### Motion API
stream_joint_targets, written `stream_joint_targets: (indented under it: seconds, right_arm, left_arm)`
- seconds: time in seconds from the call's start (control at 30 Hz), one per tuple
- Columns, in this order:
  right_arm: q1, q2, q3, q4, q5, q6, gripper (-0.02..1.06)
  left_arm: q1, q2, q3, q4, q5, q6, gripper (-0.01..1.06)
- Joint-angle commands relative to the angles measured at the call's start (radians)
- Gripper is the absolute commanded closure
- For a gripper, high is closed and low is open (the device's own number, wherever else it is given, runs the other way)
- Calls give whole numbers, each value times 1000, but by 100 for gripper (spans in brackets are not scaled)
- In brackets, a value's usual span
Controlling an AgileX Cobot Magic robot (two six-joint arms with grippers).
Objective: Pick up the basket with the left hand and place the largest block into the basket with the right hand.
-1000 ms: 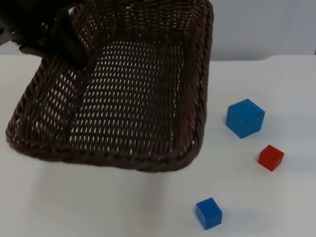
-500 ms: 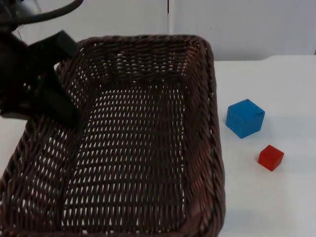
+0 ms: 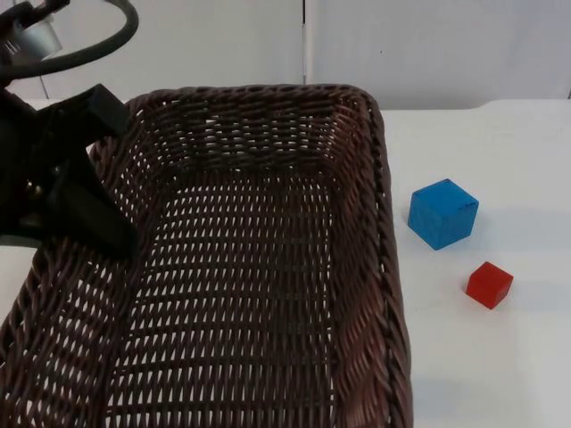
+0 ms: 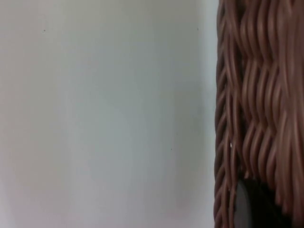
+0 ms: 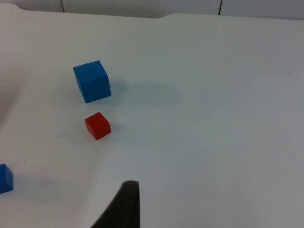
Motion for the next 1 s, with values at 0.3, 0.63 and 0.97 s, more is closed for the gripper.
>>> stream_joint_targets:
  seconds: [0.3, 0.63, 0.97]
  right_arm:
    - [-6, -5, 1, 5, -5, -4, -1]
    - [-6, 84, -12, 17, -25, -7, -1]
    - [-6, 409, -100, 26, -199, -37, -1]
  left_arm:
    - [-3, -15, 1, -37, 2, 0, 105]
    - [-3, -15, 1, -37, 2, 0, 105]
    - [-3, -15, 1, -37, 2, 0, 105]
